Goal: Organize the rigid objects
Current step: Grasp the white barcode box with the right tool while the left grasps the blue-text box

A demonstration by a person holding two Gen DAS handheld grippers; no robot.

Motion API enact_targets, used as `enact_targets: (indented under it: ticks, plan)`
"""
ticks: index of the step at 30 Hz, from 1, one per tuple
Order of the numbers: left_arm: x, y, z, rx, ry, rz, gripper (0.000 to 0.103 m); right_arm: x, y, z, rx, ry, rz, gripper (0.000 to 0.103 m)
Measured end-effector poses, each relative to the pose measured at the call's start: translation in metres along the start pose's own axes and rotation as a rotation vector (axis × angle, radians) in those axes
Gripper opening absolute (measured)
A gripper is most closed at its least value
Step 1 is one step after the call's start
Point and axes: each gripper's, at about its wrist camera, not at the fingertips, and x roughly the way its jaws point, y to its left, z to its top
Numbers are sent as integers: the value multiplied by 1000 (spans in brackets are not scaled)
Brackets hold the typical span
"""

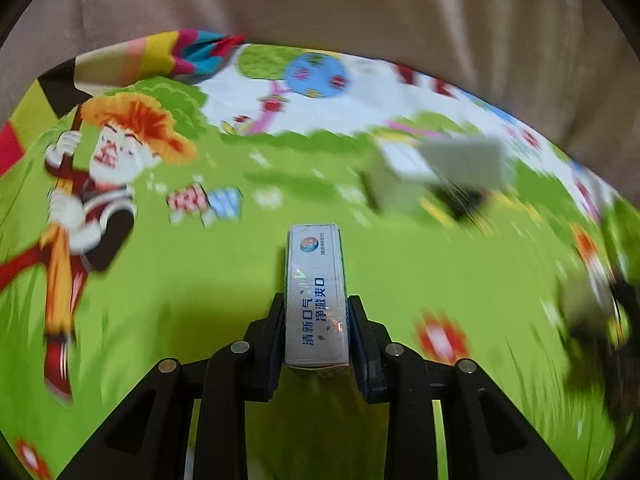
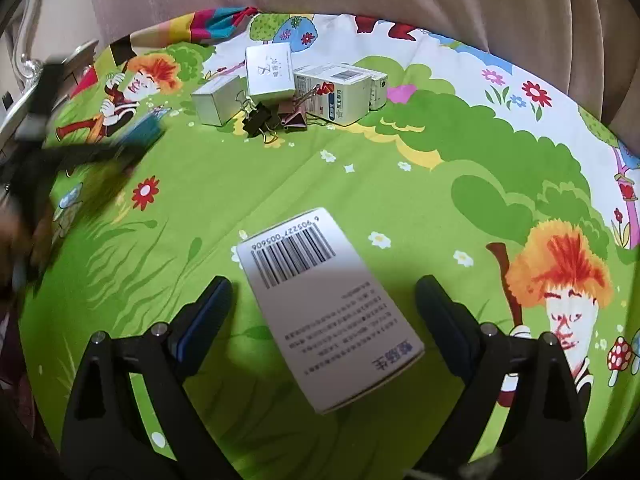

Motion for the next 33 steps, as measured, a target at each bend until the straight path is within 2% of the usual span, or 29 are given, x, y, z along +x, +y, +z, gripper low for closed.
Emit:
enact_targets:
  ticks: [3, 4, 7, 10, 12, 15, 21, 33]
  plan:
    - [-9, -15, -11, 49, -17, 29, 31, -1, -3, 0, 16, -7, 22, 95]
    - [-8, -14, -9, 36, -16, 24, 35, -1, -3, 0, 17, -8, 23, 95]
    - [1, -16, -2, 6, -14, -29, 59, -1, 0, 1, 8, -5, 5, 94]
    - [5, -30, -3, 70, 2, 24, 67, 0, 1, 1, 1, -4, -10, 93]
    - [4, -29, -5, 58, 4, 30, 72, 0, 1, 0, -2, -3, -13, 93]
    - [3, -21, -5, 28, -1, 15, 72, 1, 1, 1, -5, -1, -14, 93]
    - [4, -24, -5, 40, 3, 32, 73, 4, 6, 1, -37, 12, -50, 93]
    - [4, -25, -5, 48, 5, 40, 73, 4, 5, 2, -42, 14, -55, 93]
